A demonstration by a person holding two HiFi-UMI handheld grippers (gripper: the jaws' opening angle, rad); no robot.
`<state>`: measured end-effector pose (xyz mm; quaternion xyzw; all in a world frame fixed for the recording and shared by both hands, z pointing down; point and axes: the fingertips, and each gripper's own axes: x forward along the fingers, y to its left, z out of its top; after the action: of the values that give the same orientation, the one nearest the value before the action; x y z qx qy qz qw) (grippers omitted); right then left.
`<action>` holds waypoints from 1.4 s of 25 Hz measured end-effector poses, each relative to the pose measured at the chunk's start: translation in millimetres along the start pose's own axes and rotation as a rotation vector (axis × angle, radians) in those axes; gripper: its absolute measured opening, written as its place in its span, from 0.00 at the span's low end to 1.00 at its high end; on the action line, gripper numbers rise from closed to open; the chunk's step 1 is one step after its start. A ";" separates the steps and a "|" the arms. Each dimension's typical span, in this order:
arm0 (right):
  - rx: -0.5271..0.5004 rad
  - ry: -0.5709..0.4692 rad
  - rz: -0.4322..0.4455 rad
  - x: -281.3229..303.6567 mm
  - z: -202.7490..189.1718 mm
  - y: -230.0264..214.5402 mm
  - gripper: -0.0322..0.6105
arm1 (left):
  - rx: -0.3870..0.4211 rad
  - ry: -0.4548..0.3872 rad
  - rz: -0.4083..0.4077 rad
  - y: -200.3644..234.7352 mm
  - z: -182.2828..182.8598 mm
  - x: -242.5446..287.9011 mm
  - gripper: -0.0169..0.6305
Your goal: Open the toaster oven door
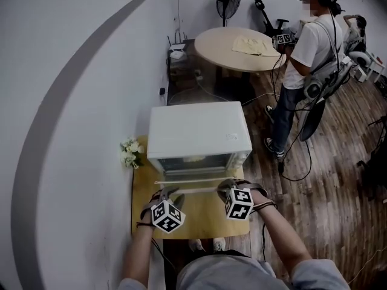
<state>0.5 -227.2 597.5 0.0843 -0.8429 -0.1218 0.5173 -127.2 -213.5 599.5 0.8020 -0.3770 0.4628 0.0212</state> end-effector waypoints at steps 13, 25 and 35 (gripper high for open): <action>0.143 -0.141 0.010 2.6 -5.7 18.2 0.09 | -0.296 -0.129 0.008 -16.3 -10.6 -3.5 0.20; 0.560 -0.316 -0.133 7.2 -19.9 24.7 0.07 | -0.559 -0.282 0.109 -19.7 -22.8 -3.7 0.18; 0.832 -0.429 -0.358 7.5 -29.6 32.7 0.06 | -0.581 -0.351 0.217 -32.7 -35.9 -3.1 0.16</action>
<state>23.0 -201.5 626.4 0.3996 -0.8799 0.1231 0.2257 -133.8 -174.6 628.0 0.7850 -0.5738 0.1910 0.1343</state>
